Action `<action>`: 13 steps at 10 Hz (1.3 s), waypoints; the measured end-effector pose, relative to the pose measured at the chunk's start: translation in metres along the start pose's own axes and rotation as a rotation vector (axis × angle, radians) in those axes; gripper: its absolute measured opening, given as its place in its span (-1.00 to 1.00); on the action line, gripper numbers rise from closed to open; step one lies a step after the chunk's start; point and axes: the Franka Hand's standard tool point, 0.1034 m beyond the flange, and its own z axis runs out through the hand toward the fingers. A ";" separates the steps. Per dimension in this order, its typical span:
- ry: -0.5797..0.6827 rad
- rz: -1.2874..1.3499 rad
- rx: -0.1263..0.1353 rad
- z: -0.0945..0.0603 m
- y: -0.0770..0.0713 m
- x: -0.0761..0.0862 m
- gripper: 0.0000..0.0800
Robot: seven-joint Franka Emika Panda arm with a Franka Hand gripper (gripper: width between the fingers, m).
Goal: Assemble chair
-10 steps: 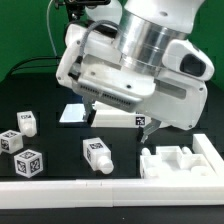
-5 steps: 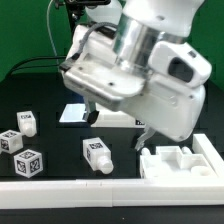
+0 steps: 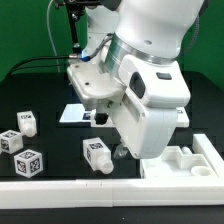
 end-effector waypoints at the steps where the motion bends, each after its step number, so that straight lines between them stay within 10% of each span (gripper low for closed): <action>1: 0.009 0.093 0.002 0.001 -0.001 0.000 0.62; 3: 0.062 0.401 0.031 0.010 -0.011 -0.016 0.62; 5: 0.081 0.673 0.127 0.016 -0.020 -0.017 0.62; 8: 0.079 0.921 0.136 0.017 -0.017 -0.012 0.62; 11: 0.148 1.344 0.245 0.041 -0.024 0.005 0.62; 13: 0.174 1.295 0.201 0.053 -0.020 0.008 0.62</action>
Offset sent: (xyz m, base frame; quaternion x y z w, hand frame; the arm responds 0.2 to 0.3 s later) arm -0.0129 -0.0329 -0.0061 0.1140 0.0185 0.4050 0.9070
